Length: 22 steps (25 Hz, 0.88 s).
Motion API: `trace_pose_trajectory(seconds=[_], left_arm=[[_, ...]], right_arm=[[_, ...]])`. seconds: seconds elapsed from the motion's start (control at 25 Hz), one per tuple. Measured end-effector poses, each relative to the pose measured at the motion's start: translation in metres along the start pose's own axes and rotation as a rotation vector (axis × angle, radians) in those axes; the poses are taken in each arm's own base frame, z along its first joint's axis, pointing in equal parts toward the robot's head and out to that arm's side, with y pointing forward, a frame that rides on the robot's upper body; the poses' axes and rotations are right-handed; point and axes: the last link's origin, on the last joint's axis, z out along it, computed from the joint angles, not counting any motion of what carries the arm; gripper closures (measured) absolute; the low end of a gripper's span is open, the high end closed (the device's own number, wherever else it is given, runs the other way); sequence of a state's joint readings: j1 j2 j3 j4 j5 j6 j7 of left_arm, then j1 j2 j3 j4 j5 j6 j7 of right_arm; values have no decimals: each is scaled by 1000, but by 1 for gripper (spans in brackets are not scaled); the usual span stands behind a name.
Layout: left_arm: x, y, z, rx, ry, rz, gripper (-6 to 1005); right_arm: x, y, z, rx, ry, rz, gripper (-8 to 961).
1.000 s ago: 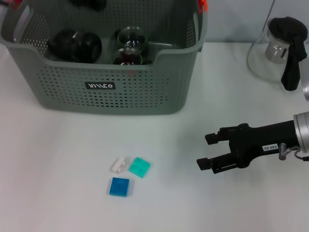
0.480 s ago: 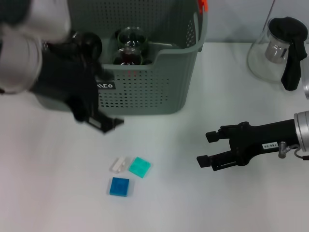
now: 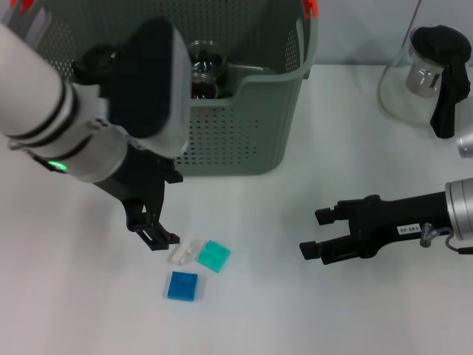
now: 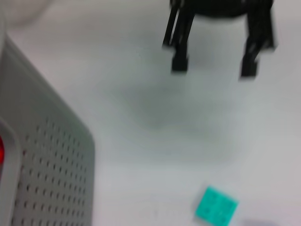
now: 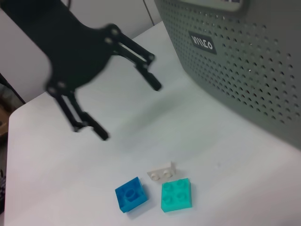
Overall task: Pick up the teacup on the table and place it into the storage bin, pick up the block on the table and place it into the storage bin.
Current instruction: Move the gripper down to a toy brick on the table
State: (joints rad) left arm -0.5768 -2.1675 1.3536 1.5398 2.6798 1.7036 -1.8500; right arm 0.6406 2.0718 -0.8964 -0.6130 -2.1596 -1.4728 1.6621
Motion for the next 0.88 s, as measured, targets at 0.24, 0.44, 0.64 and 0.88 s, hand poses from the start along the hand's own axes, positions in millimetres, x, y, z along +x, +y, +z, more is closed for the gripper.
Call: trace_pose_trajectory(seconds=[0.24,0.44,0.64,0.88], left_arm=[[5,-6,23,-6,-100,129,51],[9,-7,32,-29,-141,212,51],[12,-5,39,-53,-190,284,52],[16,-3,50,-76,-217,348,57]], right_arm=[[0,0,0,3,-22,19,32],[2,1,3,-6,-33,39,32],[1,1,5,-1,-37,53,33],[2,2,9,0,-45,64,38]])
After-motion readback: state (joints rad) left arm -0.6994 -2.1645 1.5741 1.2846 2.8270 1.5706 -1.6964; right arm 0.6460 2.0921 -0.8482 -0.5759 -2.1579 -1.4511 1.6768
